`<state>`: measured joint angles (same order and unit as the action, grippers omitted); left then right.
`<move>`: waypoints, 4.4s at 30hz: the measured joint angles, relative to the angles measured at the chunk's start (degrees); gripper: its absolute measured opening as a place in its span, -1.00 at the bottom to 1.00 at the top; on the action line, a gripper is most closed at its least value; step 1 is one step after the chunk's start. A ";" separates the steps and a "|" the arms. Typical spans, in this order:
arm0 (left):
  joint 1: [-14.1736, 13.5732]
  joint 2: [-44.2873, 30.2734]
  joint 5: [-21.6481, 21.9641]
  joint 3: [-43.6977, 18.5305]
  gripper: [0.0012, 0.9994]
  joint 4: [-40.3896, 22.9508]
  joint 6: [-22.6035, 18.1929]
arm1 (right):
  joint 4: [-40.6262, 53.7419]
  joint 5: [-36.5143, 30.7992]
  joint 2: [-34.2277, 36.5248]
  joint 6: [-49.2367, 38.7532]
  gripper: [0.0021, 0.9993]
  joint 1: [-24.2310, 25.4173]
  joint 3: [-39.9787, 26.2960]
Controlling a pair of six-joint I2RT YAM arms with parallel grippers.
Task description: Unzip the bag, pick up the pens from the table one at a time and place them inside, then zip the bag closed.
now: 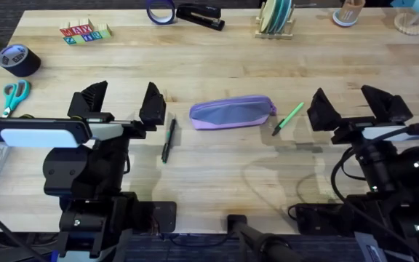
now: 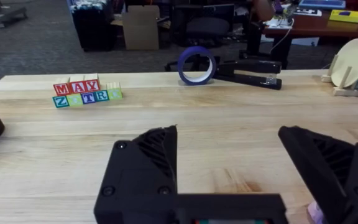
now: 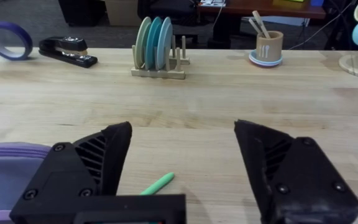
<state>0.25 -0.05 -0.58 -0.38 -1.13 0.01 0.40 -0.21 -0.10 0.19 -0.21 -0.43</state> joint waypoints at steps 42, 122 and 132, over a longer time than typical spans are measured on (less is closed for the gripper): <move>0.00 -10.96 0.24 -21.14 0.98 -16.14 -0.02 | 23.69 0.07 18.96 0.02 0.99 0.00 -27.53; 0.00 -57.07 -33.10 -63.28 0.99 -68.08 -57.06 | 58.47 5.84 60.48 0.24 0.99 0.00 -73.24; 0.00 -61.57 -33.24 -63.28 0.99 -68.11 -61.41 | 58.47 5.84 60.48 0.24 0.99 0.00 -73.24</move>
<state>0.25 -61.62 -33.82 -63.66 -69.23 -61.40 58.87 5.63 60.38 0.43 -0.21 -73.67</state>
